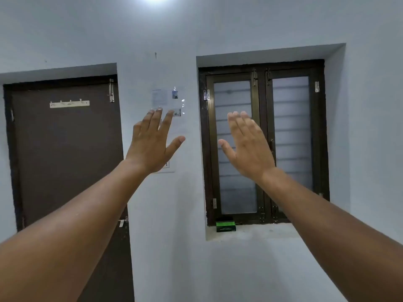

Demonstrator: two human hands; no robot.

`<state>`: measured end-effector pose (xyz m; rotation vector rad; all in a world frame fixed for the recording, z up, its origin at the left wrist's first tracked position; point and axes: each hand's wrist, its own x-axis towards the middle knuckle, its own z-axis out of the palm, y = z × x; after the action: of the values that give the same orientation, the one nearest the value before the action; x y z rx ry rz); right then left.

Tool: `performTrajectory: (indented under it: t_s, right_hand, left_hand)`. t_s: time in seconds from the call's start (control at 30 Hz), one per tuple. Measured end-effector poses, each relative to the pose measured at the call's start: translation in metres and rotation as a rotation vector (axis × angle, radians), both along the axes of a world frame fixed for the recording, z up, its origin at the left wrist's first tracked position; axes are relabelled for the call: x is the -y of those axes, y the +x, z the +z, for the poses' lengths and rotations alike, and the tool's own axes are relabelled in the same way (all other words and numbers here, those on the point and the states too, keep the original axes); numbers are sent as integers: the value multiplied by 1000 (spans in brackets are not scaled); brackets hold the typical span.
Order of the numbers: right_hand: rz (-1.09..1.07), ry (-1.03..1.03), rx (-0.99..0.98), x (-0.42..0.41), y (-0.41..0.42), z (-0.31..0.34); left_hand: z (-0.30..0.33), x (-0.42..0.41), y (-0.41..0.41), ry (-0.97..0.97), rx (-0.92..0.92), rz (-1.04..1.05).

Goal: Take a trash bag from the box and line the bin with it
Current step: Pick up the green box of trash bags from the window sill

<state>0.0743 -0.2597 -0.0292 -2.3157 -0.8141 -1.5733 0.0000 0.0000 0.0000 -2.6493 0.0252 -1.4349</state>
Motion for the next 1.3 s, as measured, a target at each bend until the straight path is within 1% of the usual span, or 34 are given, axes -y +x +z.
performTrajectory:
  t_s: [0.17,0.3,0.37,0.47,0.57,0.7,0.8,0.93,1.07,1.13,1.23,1.3]
  right_hand:
    - [-32,-36,-82,10,29,-34]
    - [-21,-60,-158,23,61,-71]
    - [-12,-94,-222,26,84,-99]
    - [0,-122,-298,24,115,-142]
    - [-42,-138,-401,15,146,-185]
    - [-68,-147,-596,0,194,-253]
    - [-86,-165,-671,-8,223,-287]
    - [-108,-140,-773,-21,267,-313]
    - [-134,-82,-857,-29,309,-341]
    - [-137,-115,-910,-31,331,-358]
    - [-154,-196,-982,-28,371,-377]
    - [-153,-210,-1042,-26,396,-386]
  left_hand:
    - [-30,13,33,-24,-48,-1]
    - [-72,25,67,-90,-116,-24]
    - [-103,27,89,-101,-192,-18]
    - [-147,25,119,-66,-296,-11]
    - [-184,19,150,-44,-371,-23]
    - [-241,4,209,-34,-495,-90]
    - [-279,-6,247,-7,-536,-148]
    - [-324,-20,301,-29,-626,-247]
    - [-356,-31,362,-46,-694,-267]
    - [-371,-28,390,-83,-721,-285]
    - [-388,-15,430,-88,-754,-334]
    - [-400,-5,455,-124,-767,-333]
